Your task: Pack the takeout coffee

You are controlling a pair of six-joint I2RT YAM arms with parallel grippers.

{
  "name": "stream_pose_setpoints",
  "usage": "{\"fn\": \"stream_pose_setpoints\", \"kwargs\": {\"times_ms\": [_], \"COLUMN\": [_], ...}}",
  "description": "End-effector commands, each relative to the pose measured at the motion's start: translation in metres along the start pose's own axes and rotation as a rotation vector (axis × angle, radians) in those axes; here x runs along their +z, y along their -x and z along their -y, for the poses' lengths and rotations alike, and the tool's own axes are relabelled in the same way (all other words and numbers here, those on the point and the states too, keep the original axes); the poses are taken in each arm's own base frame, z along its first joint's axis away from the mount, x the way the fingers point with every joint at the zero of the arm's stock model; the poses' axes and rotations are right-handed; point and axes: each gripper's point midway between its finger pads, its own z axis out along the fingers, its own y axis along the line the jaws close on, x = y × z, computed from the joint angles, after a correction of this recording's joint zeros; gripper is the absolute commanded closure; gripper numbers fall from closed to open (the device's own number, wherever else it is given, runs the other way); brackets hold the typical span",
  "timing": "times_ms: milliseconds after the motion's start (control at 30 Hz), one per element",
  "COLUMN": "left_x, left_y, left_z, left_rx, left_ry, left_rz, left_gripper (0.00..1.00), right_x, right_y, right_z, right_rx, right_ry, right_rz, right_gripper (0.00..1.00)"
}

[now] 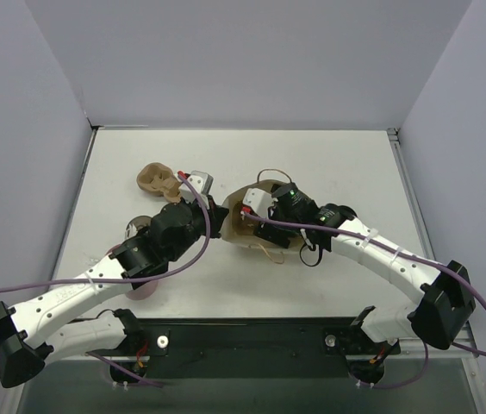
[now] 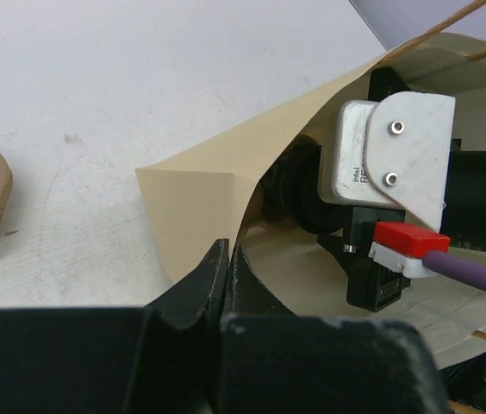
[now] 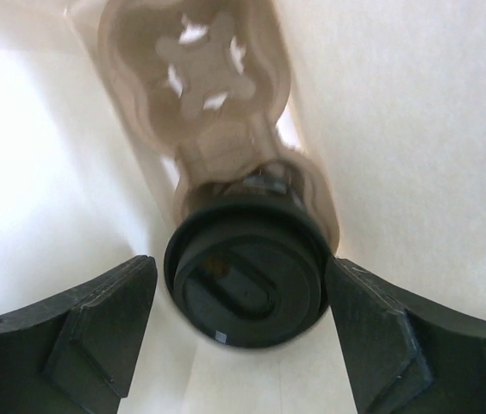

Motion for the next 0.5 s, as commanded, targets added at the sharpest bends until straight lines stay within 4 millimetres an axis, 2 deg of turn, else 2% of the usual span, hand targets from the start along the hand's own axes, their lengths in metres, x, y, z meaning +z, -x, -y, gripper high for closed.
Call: {"fn": "stream_pose_setpoints", "kwargs": {"times_ms": [0,333,467], "left_x": [-0.0024,0.0021,0.0024], "left_y": [0.0328,0.038,0.0396], "left_z": [0.0119,0.0123,0.0115], "left_rx": [-0.019,-0.017,-0.013], "left_ry": [-0.029,-0.022,-0.016], "left_rz": [0.068,0.072,0.073], "left_gripper": [1.0,0.95,0.86], "right_x": [-0.019,-0.0204,-0.0215], "right_y": [0.0167,0.0176,0.0215], "right_z": [0.0106,0.01,0.0158], "right_rx": [0.032,0.045,0.067], "right_ry": [-0.018,-0.011,-0.018], "right_rz": [0.057,0.054,0.062], "right_gripper": [0.21,0.24,0.25]}}
